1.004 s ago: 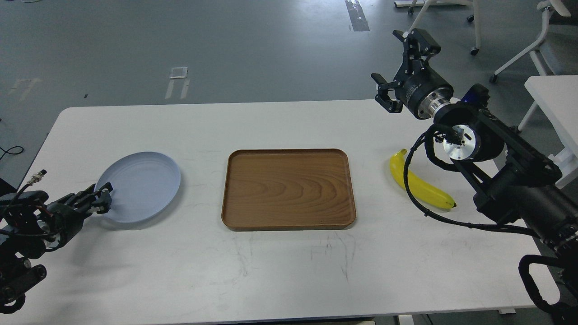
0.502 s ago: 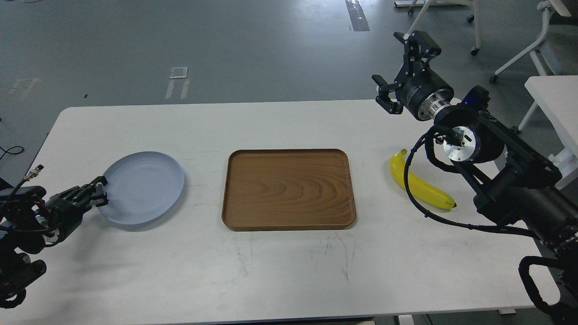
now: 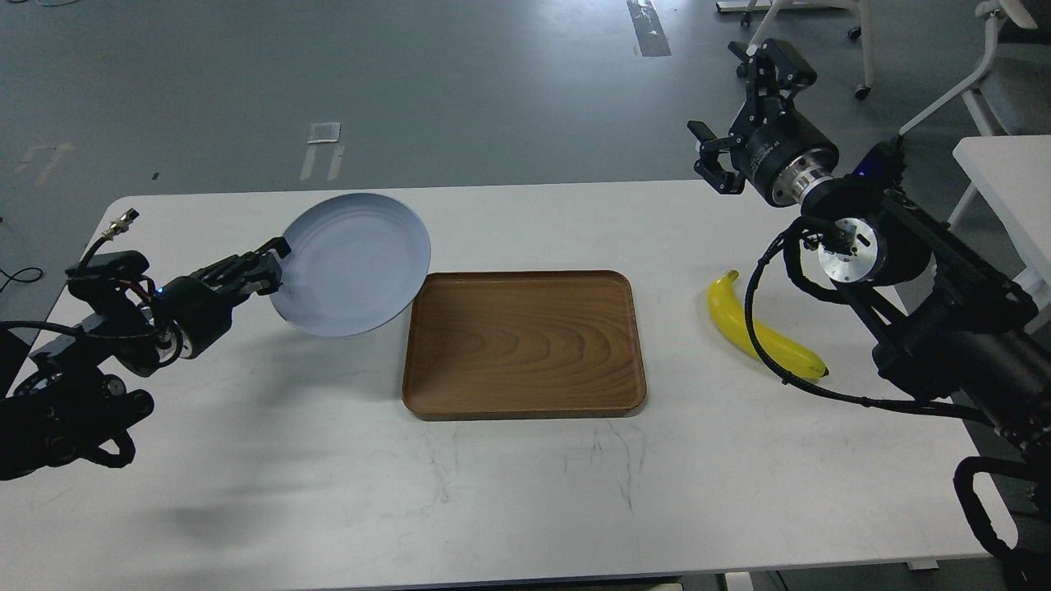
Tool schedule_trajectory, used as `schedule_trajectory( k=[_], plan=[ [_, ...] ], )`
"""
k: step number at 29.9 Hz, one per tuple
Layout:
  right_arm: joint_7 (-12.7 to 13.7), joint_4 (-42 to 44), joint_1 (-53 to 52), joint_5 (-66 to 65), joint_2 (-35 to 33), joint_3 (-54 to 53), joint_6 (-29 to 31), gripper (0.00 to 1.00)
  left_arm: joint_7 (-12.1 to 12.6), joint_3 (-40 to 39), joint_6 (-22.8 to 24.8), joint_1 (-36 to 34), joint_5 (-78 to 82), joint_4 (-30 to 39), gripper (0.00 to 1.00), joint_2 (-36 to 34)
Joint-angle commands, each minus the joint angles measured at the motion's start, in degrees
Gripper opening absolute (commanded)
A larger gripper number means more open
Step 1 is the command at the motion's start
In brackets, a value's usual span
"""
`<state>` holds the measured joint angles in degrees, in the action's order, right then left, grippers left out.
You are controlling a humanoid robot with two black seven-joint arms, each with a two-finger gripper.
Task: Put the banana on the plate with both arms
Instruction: 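Lift the plate with the left gripper and carry it over the tray, then lower the plate onto the wooden tray and open the left gripper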
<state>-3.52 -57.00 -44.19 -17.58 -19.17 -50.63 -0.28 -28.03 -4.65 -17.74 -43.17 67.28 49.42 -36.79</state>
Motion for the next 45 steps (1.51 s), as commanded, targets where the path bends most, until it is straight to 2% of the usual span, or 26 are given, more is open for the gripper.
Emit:
schedule_trajectory(
  k=[1, 6, 14, 22, 28, 32, 41, 45],
  plan=[
    [0.00, -0.04, -0.28, 0.00, -0.51, -0.17, 0.02, 1.00, 0.03, -0.09, 0.08, -2.00, 0.57, 5.85, 0.00, 0.50],
    [0.00, -0.04, -0.81, 0.00, -0.86, -0.25, 0.02, 1.00, 0.03, 1.04, 0.34, -5.25, 1.97, 10.43, 0.00, 2.68],
    [0.00, -0.04, -0.90, 0.00, -0.86, -0.34, 0.02, 1.00, 0.03, 4.13, 0.52, -8.51, 5.23, 9.64, 0.00, 10.15],
    [0.00, -0.04, -0.90, 0.00, -1.22, -0.34, 0.02, 1.00, 0.03, 5.79, 1.13, -10.27, 5.23, 7.10, 0.00, 14.82],
    [0.00, -0.04, -0.99, 0.00, -1.22, -0.34, 0.02, 1.00, 0.03, 7.64, 1.31, -9.83, 5.15, 1.56, 0.00, 17.81],
    [0.00, -0.13, -0.99, 0.00, -1.22, -0.34, 0.02, 1.00, 0.03, 10.45, 1.48, -10.00, 5.06, -5.02, 0.00, 21.75],
    [0.00, -0.22, -1.25, 0.09, -1.22, -0.34, 0.02, 1.00, 0.03, 10.81, 2.10, -10.09, 4.79, -8.90, 0.00, 24.75],
    [0.09, -0.39, -1.25, 0.09, -1.74, -0.34, 0.02, 1.00, 0.03, 10.89, 2.45, -9.92, 4.35, -16.53, 0.00, 28.87]
  ],
)
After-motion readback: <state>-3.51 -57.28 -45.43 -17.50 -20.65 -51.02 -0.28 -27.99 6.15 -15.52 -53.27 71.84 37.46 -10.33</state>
